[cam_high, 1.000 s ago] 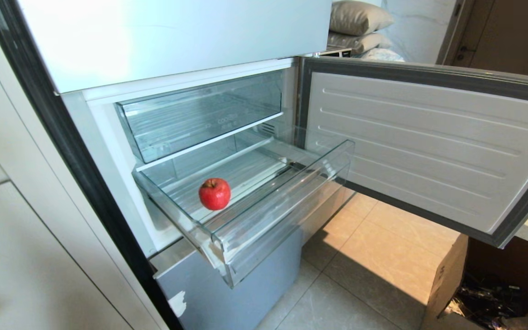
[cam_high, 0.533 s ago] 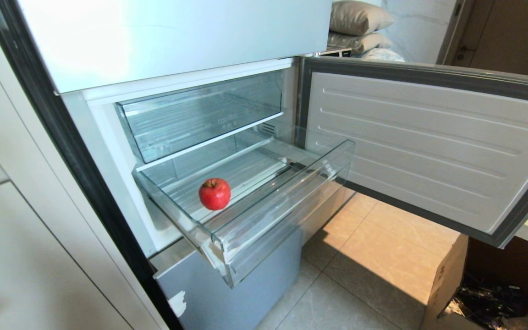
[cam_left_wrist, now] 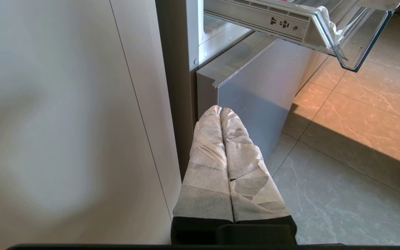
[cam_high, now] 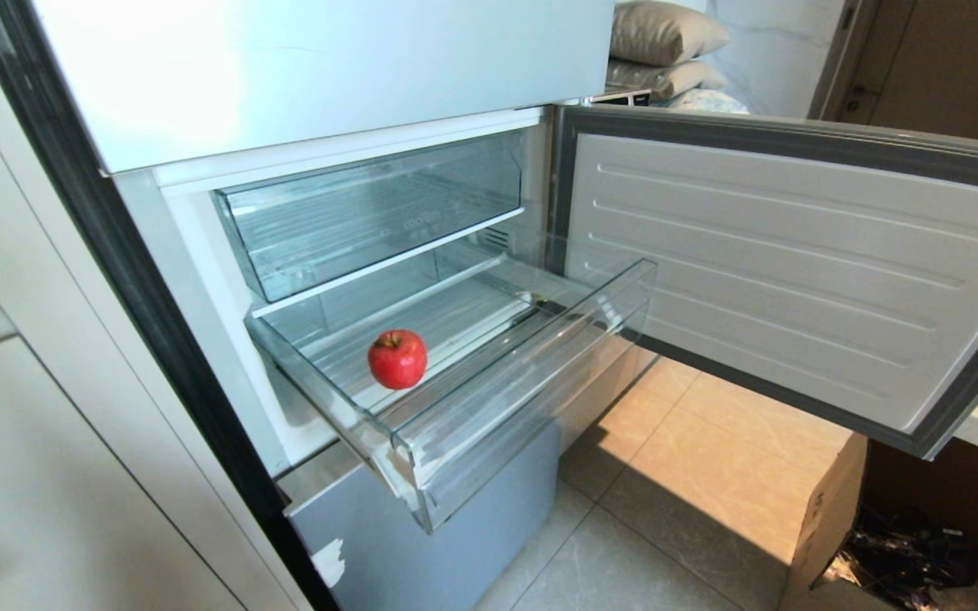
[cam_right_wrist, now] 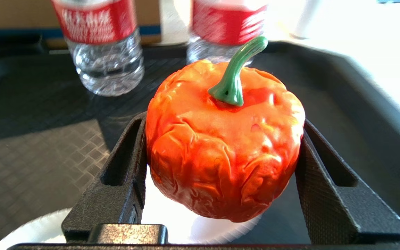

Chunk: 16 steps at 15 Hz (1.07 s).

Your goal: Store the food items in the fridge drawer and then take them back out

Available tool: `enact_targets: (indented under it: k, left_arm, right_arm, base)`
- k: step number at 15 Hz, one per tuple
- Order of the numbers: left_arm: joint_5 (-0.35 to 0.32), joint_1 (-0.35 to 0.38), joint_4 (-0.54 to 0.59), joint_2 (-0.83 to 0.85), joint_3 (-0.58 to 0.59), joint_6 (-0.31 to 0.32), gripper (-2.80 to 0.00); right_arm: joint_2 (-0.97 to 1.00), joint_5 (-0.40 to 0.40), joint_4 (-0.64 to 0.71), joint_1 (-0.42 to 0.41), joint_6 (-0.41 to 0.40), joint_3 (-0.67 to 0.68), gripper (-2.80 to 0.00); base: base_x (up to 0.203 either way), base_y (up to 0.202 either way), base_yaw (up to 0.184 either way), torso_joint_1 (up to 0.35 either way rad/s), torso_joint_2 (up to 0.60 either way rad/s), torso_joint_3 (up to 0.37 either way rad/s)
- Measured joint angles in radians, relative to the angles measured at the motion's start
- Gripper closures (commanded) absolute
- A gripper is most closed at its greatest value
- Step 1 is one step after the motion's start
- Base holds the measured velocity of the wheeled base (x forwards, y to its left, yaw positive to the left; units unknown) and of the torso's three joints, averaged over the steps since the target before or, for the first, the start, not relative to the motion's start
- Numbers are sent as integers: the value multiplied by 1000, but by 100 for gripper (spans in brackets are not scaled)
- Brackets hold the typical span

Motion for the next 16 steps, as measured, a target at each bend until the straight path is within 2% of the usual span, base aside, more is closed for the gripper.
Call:
enact_targets:
  k: [3,6,9,11,13,16]
  left_arm:
    - [0,0,0,0,0,0,0]
    - [0,0,0,0,0,0,0]
    - [0,0,0,0,0,0,0]
    - [0,0,0,0,0,0,0]
    - [0,0,0,0,0,0,0]
    - [0,0,0,0,0,0,0]
  right_arm:
    - [-154,-5,4,-13,0,139,0]
    - [-359,0,4,-19,0,344,0]
    - [-610,66,4,-15,-1,568,0]
    - [-788,122,19,16,-3,714,0]
    - [-965,150,60,126,-5,881,0]
    - [-1208,159,143,454,-2,1135,0]
  base:
    - [0,0,0,0,0,0]
    - [0,0,0,0,0,0]
    - [0,0,0,0,0,0]
    - [0,0,0,0,0,0]
    - [0,0,0,0,0,0]
    - [0,0,0,0,0,0]
